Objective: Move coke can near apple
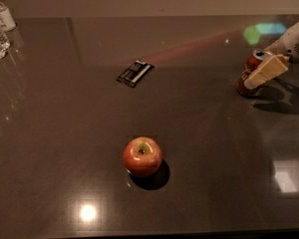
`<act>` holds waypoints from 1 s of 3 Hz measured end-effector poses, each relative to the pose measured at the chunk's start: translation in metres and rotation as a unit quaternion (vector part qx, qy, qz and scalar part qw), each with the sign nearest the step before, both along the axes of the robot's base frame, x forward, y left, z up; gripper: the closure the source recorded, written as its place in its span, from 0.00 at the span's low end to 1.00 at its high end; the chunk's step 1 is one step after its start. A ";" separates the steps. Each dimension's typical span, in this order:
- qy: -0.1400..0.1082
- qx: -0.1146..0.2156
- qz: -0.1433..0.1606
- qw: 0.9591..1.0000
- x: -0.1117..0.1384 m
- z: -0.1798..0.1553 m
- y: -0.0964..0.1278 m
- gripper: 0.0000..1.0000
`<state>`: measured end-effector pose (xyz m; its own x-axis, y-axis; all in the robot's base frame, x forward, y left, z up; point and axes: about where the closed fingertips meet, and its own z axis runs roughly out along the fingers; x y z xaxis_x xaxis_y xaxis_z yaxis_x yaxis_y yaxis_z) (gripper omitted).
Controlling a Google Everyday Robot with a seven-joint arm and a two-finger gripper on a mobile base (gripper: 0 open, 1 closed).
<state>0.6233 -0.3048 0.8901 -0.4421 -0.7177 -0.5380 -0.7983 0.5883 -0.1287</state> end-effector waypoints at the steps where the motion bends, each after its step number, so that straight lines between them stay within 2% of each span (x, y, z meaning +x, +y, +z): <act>1: -0.002 0.006 0.007 1.000 -0.002 0.002 0.007 0.40; 2: -0.004 0.009 0.009 1.000 -0.007 0.007 0.014 0.64; 3: -0.004 0.007 0.025 1.000 -0.022 0.020 0.039 0.95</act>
Offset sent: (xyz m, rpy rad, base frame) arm -0.0154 0.0190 0.0177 0.0199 -0.0214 0.0155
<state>0.6013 -0.2662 0.9096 -0.4013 -0.7314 -0.5514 -0.8254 0.5497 -0.1284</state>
